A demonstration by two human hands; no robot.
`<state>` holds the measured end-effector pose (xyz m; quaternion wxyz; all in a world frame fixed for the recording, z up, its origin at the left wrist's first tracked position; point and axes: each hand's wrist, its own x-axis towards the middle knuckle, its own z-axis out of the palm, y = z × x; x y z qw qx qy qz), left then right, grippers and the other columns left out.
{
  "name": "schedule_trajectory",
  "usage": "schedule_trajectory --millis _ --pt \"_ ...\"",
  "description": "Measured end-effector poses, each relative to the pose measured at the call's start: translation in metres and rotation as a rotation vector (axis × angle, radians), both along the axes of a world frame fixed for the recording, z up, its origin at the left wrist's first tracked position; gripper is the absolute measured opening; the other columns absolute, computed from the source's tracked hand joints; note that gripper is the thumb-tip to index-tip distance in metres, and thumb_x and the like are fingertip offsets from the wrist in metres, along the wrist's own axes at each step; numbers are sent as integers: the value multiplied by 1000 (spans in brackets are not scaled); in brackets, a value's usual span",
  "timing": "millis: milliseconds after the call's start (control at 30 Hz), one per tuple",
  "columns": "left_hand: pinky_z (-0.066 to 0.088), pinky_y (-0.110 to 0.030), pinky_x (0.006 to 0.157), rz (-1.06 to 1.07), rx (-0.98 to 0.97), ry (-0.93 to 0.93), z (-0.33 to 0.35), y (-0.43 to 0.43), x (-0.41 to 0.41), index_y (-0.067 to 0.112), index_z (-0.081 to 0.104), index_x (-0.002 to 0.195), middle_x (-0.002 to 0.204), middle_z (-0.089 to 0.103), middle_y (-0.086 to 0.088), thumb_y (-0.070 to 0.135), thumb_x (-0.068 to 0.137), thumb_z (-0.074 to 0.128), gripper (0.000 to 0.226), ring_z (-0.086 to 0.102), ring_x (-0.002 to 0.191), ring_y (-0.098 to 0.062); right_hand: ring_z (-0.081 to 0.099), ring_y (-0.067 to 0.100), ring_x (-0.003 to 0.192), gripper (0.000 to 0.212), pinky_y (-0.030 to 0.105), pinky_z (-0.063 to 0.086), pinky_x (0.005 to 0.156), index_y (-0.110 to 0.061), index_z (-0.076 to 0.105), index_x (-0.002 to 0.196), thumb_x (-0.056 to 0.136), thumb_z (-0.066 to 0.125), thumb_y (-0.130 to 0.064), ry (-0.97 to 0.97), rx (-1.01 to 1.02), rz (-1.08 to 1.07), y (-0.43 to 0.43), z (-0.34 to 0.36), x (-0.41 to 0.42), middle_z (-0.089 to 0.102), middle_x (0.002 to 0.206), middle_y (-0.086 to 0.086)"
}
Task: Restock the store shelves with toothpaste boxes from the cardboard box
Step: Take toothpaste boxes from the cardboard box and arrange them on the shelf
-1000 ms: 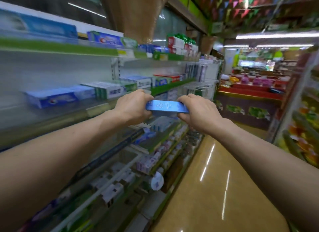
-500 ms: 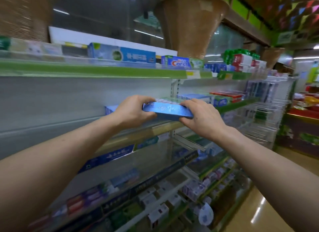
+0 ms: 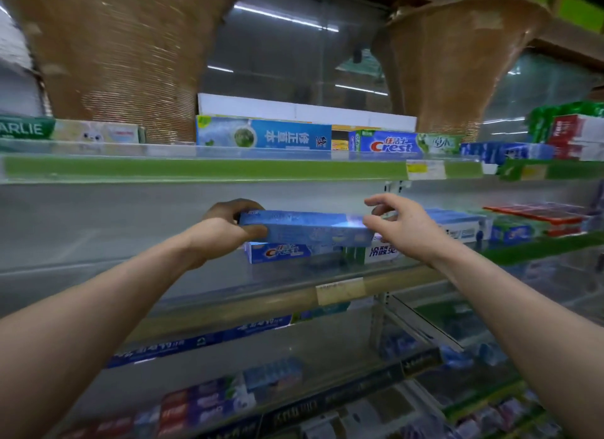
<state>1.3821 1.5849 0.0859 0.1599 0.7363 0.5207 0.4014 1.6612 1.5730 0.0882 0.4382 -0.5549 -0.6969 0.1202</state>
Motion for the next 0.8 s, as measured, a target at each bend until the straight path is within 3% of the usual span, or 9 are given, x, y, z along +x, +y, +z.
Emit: schedule_trajectory --millis 67,133,233,333,400,467,567,700,800 --pt "52 -29 73 20 -50 -61 -2 4 2 23 64 99 92 62 -1 18 86 68 15 57 77 -14 60 22 95 35 38 54 80 -18 56 126 93 58 -28 43 -17 50 10 0 1 58 109 2" --pt "55 -37 82 19 -108 -155 -4 6 6 19 65 99 96 65 -5 19 87 68 13 60 83 -19 57 18 104 40 34 49 88 -19 53 131 94 57 -33 -44 -64 90 18 -5 3 57 118 -1" --pt "56 -36 83 16 -185 -281 -2 9 11 13 64 103 95 65 -7 21 89 65 16 62 82 -20 52 14 110 49 28 43 89 -24 45 138 93 59 -35 -61 -114 150 26 -11 6 49 125 -4" --pt "57 -34 76 21 -284 -414 2 9 16 8 62 100 81 61 -8 25 91 62 19 59 67 -20 61 20 101 53 32 55 84 -23 44 139 90 63 -18 103 -154 240 35 -11 11 49 127 1" --pt "58 -33 63 58 -354 -536 4 10 17 7 60 102 71 59 -8 32 92 60 27 55 55 -19 61 13 89 53 26 58 73 -23 46 138 89 65 -14 164 -175 284 39 -10 13 48 121 0" --pt "55 -27 50 96 -449 -620 7 11 18 9 58 98 65 60 -9 41 93 55 32 52 48 -18 60 8 83 49 21 55 67 -22 47 137 91 63 -21 151 -178 300 41 -9 13 52 115 1" --pt "52 -24 48 123 -538 -650 8 17 20 11 57 92 69 65 -11 56 89 52 45 55 47 -18 61 11 78 52 25 53 65 -11 45 139 95 54 -38 159 -211 269 48 -10 13 58 109 4" --pt "51 -22 46 128 -504 -590 3 23 27 14 59 94 76 69 -9 42 87 62 29 56 52 -16 52 13 60 44 27 49 58 -8 60 109 98 43 -46 245 -340 276 52 -12 14 52 78 4" --pt "49 -20 43 186 -498 -606 3 26 30 12 60 91 77 69 -9 43 85 65 31 55 48 -14 52 16 59 45 28 49 57 -6 60 105 99 41 -47 326 -423 294 52 -14 17 55 77 8"
